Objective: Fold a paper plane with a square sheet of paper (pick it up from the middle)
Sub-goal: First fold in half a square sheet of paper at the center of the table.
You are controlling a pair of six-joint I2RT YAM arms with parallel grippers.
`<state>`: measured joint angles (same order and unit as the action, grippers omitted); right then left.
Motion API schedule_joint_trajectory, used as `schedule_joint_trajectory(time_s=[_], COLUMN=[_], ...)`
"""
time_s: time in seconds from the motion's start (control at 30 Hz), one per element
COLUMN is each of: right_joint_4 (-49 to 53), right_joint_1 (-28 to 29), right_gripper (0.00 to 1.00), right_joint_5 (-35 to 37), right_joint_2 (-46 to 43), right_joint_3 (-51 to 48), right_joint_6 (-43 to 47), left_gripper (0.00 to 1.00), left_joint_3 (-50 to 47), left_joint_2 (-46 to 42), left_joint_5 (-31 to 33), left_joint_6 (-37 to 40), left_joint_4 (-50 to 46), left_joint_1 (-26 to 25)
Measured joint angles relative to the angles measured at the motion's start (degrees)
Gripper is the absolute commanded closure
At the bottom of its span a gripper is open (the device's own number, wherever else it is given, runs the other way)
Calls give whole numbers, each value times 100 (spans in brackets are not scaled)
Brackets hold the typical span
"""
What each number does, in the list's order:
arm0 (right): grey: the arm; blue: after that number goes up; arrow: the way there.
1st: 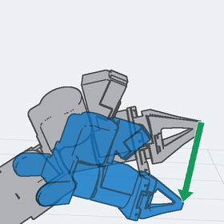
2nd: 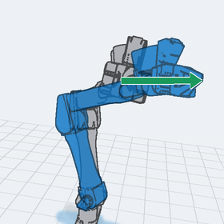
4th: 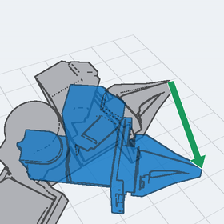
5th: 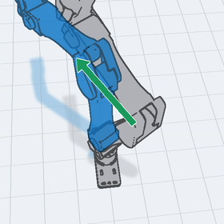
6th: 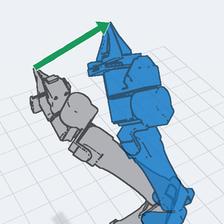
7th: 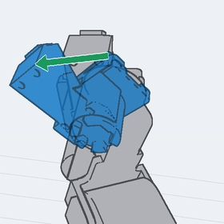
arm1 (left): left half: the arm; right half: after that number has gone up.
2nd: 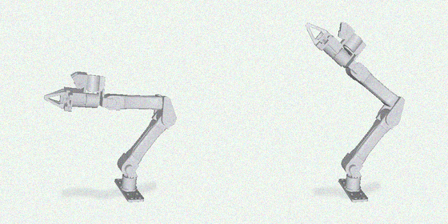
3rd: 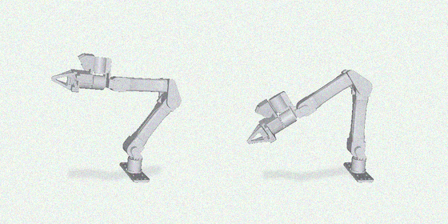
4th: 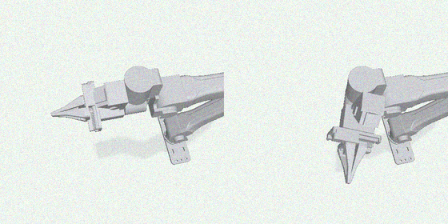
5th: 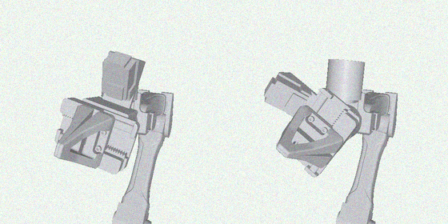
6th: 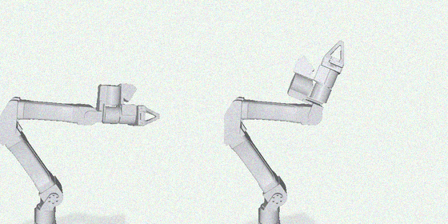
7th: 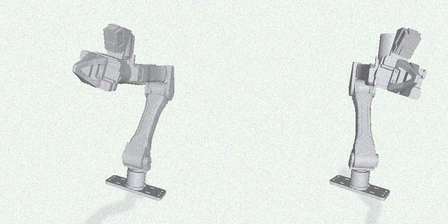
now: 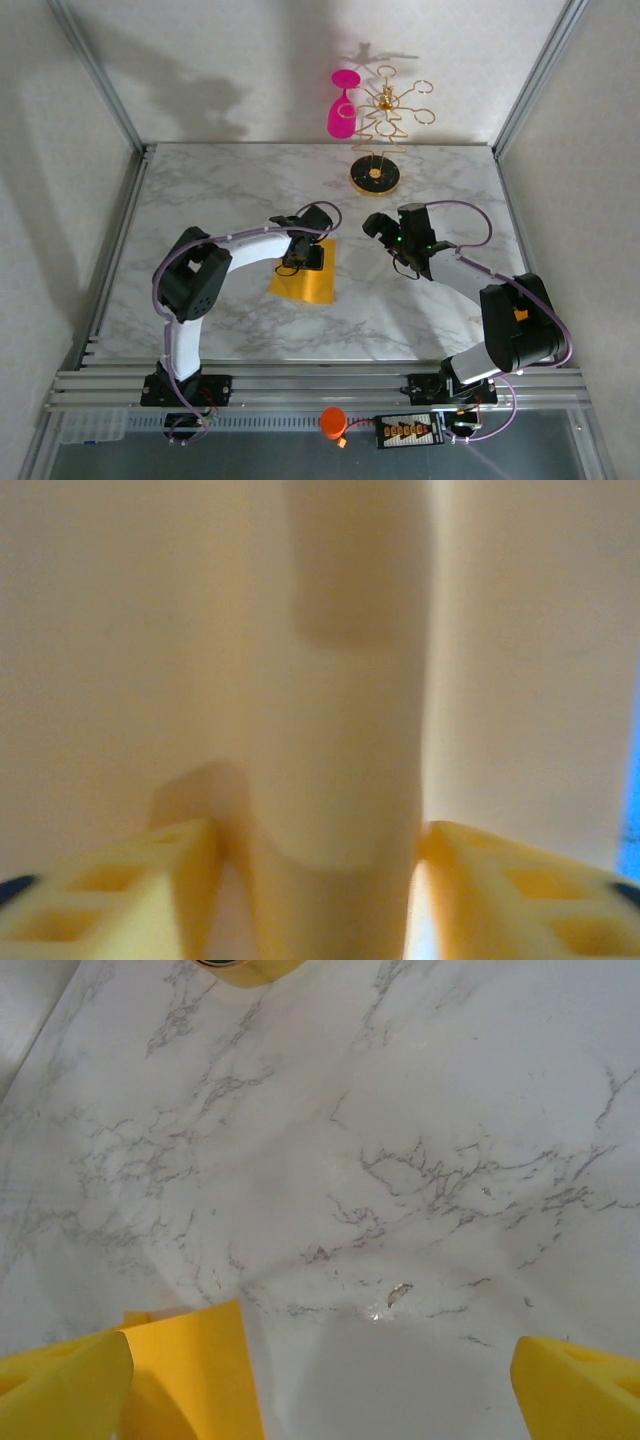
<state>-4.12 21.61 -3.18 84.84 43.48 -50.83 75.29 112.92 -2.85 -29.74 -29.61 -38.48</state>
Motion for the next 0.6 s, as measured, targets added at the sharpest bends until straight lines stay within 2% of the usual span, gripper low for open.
schedule_joint_trajectory(time_s=[0.27,0.47,0.6], right_joint_4=[-348,-903,-1309], right_joint_1=[-37,-131,-188], right_gripper=[3,2,3], right_joint_5=[-50,-304,-623], right_joint_2=[-4,-286,-315], right_joint_3=[-2,-282,-356], right_joint_6=[-52,-87,-74], left_gripper=[72,72,74], left_joint_3=[-632,-809,-942], left_joint_2=[-935,-1392,-1303], left_joint_5=[-1569,-2651,-3136], left_joint_6=[-389,-778,-999], left_joint_4=[809,1674,2201], left_joint_1=[529,776,872])
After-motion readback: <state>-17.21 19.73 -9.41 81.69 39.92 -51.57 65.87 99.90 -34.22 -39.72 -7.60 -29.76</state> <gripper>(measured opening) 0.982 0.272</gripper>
